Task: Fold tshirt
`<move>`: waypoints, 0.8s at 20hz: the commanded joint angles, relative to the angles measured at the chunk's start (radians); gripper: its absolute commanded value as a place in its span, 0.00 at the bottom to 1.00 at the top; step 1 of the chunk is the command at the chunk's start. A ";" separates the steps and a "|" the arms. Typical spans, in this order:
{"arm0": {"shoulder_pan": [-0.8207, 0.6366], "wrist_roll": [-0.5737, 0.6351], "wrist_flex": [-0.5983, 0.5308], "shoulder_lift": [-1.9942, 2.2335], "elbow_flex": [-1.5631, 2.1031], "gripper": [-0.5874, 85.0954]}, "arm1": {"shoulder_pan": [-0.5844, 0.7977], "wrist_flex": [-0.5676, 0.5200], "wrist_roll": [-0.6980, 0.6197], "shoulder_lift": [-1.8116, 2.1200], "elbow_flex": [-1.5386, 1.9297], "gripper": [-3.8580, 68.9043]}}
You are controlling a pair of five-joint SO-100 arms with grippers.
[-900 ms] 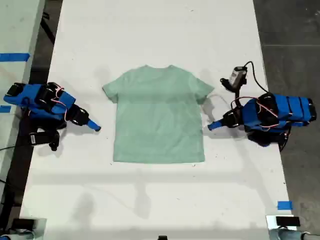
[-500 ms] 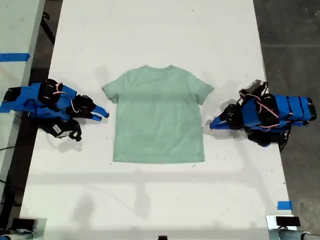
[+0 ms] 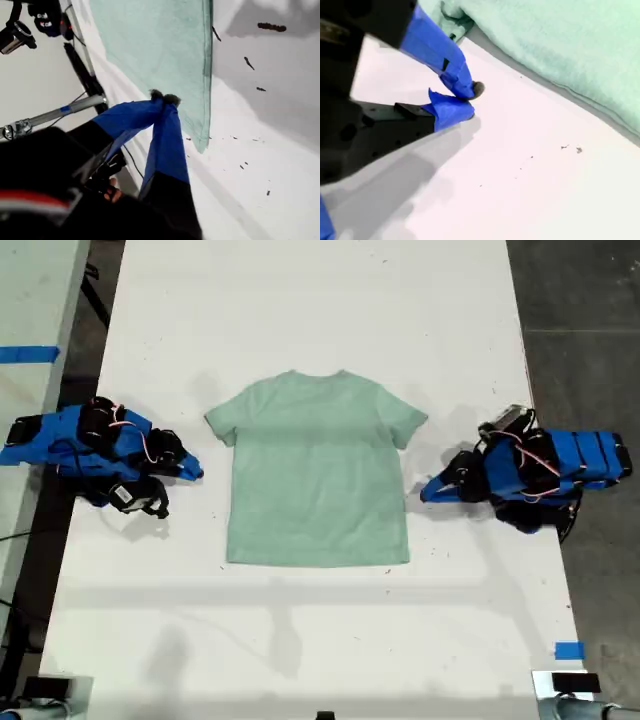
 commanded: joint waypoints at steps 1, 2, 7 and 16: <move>-0.066 0.074 -0.038 -0.067 -0.120 0.01 | 0.008 0.031 -0.074 -0.014 -0.106 0.04; -0.091 0.112 -0.069 -0.138 -0.156 0.01 | 0.028 0.055 -0.110 -0.054 -0.152 0.04; -0.244 0.328 -0.104 -0.586 -0.505 0.01 | 0.201 0.123 -0.382 -0.482 -0.538 0.04; -0.538 0.676 0.091 -1.161 -1.160 0.01 | 0.667 0.382 -0.933 -1.134 -1.269 0.04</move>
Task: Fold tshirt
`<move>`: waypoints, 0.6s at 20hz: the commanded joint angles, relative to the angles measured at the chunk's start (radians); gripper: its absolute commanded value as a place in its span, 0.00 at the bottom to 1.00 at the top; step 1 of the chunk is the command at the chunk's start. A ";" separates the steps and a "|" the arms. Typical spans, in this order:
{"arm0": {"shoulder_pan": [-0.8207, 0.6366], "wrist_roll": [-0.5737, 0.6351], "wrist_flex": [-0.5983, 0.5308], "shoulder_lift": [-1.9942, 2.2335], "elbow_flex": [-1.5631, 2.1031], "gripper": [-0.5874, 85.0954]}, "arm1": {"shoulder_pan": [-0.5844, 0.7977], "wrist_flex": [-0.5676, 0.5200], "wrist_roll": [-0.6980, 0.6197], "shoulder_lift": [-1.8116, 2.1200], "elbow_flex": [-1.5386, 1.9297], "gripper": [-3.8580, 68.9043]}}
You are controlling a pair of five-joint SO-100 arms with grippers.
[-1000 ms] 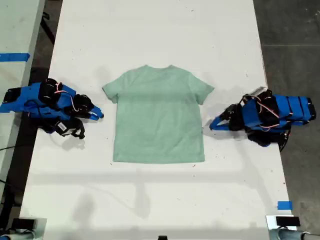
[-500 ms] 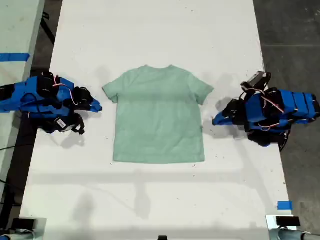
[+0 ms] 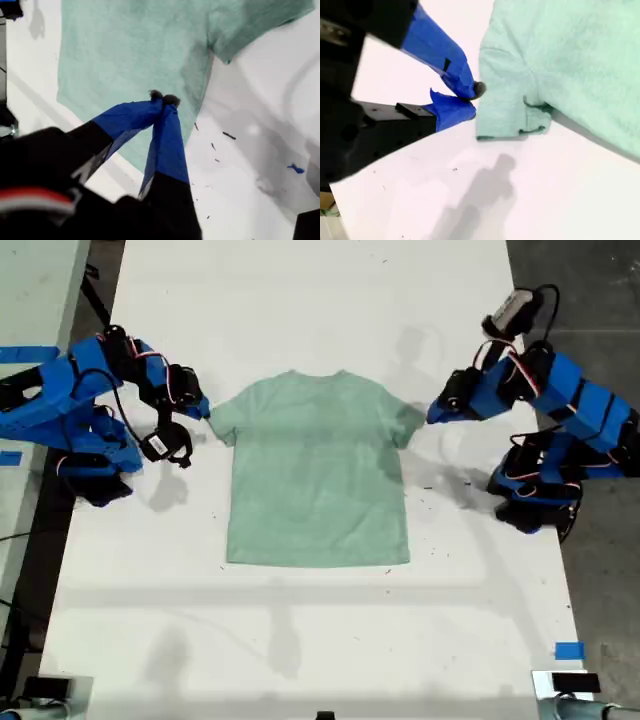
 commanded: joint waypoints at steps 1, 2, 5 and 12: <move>-0.087 0.087 0.086 -0.158 -0.265 0.01 | 0.115 0.040 -0.133 -0.141 -0.224 0.04; -0.112 0.114 0.123 -0.222 -0.347 0.01 | 0.146 0.049 -0.166 -0.192 -0.276 0.04; -0.178 0.169 0.210 -0.351 -0.538 0.01 | 0.218 0.058 -0.239 -0.296 -0.388 0.04; -0.204 0.201 0.265 -0.480 -0.658 0.01 | 0.276 0.058 -0.351 -0.374 -0.397 0.20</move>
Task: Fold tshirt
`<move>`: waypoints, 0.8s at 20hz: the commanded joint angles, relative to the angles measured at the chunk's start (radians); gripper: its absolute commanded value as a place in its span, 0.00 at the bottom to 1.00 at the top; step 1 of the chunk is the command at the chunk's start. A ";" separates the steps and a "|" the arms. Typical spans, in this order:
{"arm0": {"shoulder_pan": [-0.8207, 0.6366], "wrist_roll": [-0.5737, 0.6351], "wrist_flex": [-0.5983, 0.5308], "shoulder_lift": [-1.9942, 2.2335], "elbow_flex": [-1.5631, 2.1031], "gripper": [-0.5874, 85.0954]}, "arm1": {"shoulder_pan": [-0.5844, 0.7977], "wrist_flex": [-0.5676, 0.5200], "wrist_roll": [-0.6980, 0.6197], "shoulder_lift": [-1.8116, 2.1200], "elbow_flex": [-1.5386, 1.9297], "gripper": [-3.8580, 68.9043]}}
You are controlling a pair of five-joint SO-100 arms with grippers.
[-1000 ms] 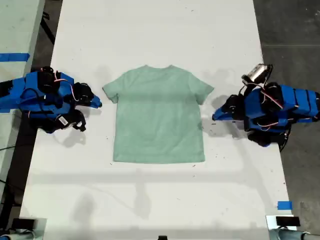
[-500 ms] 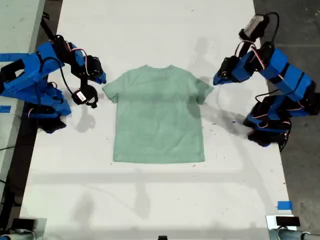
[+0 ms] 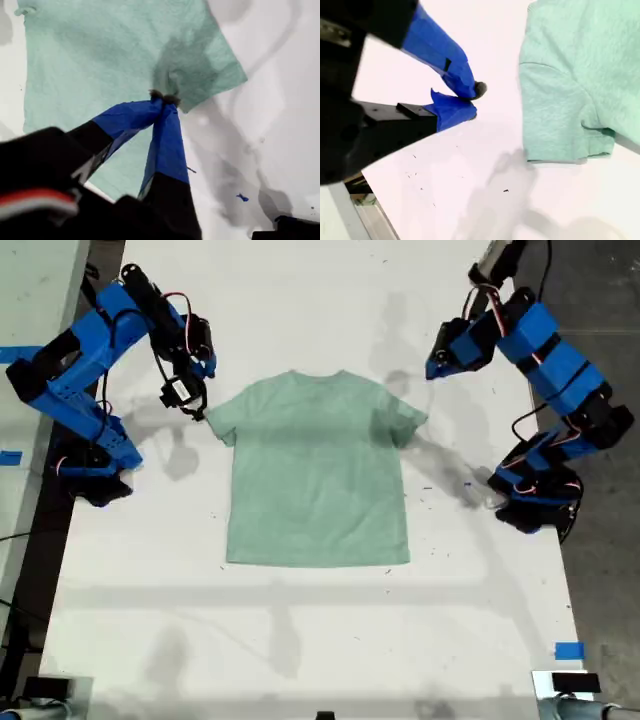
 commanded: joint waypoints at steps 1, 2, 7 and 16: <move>-0.008 0.006 -0.002 -0.006 -0.057 0.01 | 0.026 -0.003 -0.091 0.002 -0.017 0.36; -0.008 0.006 -0.002 -0.011 -0.057 0.01 | 0.038 -0.023 -0.127 -0.003 0.015 0.48; 0.006 0.006 -0.003 -0.032 -0.057 0.01 | 0.138 -0.249 -0.236 -0.011 0.334 0.45; 0.023 0.003 -0.018 -0.058 -0.052 0.01 | 0.138 -0.634 -0.293 -0.264 0.580 0.45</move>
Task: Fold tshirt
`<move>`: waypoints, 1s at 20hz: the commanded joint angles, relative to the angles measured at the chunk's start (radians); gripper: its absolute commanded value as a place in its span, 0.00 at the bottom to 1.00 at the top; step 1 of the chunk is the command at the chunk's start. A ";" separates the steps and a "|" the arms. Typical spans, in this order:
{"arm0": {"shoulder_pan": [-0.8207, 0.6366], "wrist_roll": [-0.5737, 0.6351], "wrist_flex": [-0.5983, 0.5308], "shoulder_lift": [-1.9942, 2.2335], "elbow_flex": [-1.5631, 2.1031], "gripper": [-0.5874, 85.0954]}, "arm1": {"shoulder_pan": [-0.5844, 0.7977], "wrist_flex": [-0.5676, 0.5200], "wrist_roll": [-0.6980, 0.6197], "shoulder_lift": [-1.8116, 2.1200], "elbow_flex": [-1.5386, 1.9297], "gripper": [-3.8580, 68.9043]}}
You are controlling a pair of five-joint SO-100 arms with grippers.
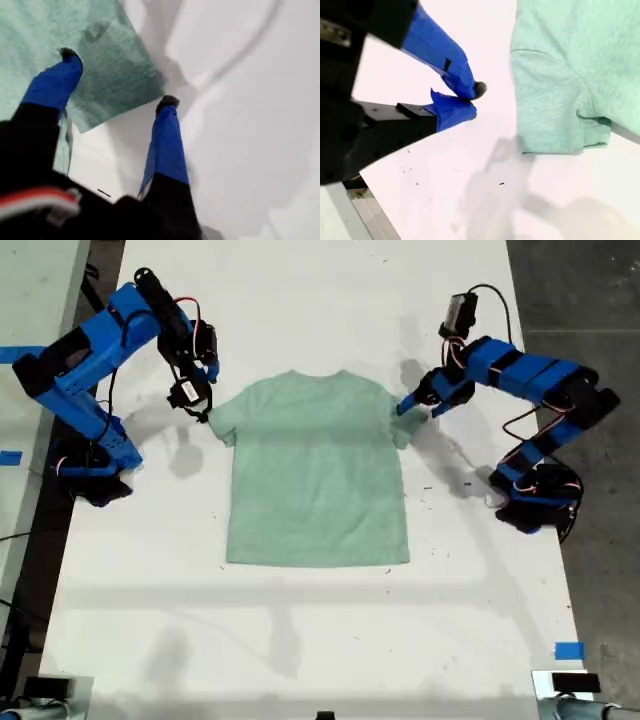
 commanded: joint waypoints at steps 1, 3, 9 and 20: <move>0.021 0.003 -0.014 0.006 -0.049 0.01 | -0.006 -0.092 -0.018 -0.075 -0.008 0.45; 0.021 0.003 -0.014 0.006 -0.043 0.01 | -0.002 -0.110 -0.025 -0.150 -0.032 0.32; 0.025 0.003 -0.014 0.006 -0.031 0.01 | -0.005 -0.058 -0.021 -0.175 -0.087 0.04; 0.032 0.002 -0.028 0.005 -0.017 0.01 | -0.265 0.345 0.193 -0.133 -0.675 0.04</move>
